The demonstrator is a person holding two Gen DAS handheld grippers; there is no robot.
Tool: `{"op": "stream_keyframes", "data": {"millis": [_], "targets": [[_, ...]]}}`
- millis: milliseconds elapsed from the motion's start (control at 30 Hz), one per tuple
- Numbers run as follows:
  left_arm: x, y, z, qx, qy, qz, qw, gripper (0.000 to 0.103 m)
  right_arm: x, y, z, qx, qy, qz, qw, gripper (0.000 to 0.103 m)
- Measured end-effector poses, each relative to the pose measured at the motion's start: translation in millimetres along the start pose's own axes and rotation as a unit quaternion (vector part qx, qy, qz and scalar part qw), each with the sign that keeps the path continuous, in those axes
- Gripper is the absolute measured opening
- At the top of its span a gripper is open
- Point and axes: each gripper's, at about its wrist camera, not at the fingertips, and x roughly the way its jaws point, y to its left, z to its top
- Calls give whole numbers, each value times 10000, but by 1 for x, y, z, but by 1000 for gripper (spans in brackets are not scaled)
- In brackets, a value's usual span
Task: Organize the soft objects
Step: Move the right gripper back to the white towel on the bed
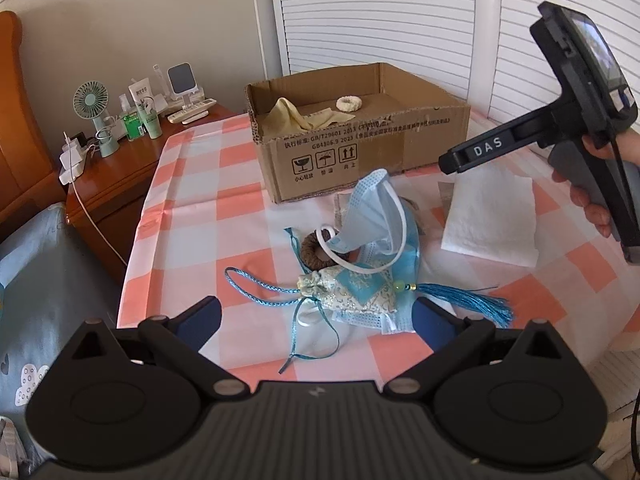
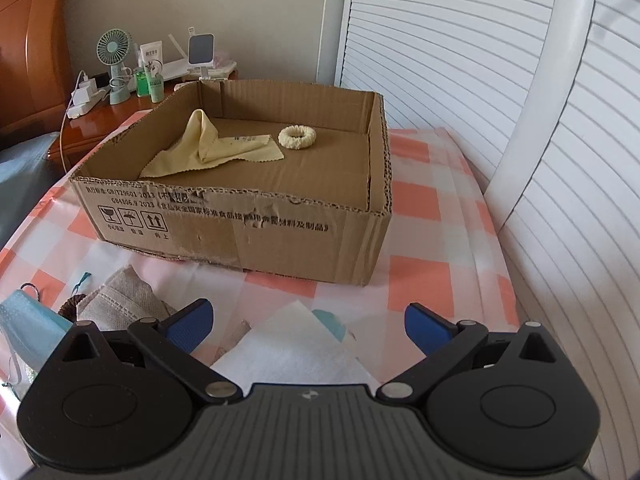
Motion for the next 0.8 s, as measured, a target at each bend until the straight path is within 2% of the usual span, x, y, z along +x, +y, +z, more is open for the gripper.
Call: {"op": "stream_keyframes", "data": {"millis": [233, 433, 800], "targets": [[3, 0, -4, 15, 62, -80, 9999, 101, 10, 7, -15, 29, 192, -182, 9996, 103], [9, -1, -5, 66, 125, -116, 9998, 101, -2, -2, -37, 113, 251, -248, 9993, 103], [18, -8, -5, 176, 221, -187, 9994, 101, -28, -28, -77, 614, 380, -43, 9974, 103]]}}
